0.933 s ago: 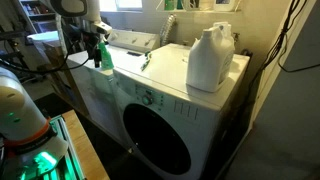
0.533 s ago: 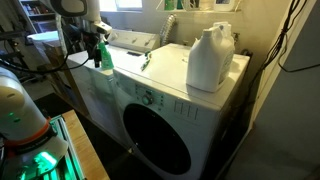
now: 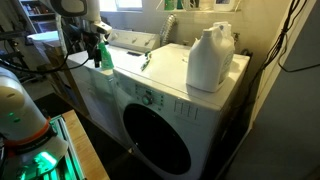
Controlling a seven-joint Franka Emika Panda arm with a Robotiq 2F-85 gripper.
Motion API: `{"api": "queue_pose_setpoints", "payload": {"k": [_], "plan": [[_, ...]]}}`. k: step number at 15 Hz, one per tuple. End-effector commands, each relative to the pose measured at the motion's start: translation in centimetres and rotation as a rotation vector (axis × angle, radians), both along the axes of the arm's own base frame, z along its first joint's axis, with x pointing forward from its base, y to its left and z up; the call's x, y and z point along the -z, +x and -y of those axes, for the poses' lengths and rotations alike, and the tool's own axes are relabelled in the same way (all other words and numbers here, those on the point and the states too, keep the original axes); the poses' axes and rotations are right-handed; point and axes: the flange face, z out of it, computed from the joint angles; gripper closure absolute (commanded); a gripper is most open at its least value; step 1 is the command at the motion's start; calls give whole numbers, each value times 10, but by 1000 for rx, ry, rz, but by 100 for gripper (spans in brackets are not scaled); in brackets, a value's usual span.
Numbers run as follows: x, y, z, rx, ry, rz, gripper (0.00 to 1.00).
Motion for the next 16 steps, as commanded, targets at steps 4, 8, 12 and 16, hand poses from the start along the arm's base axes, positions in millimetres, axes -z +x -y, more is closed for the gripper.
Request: {"api": "queue_pose_setpoints", "payload": {"k": [4,8,12,16], "plan": [[0,0,0,0,0,-1,0],[0,0,0,0,0,-1,0],[0,0,0,0,0,-1,0],[10,2,20,-25,-10,-16,0]]}}
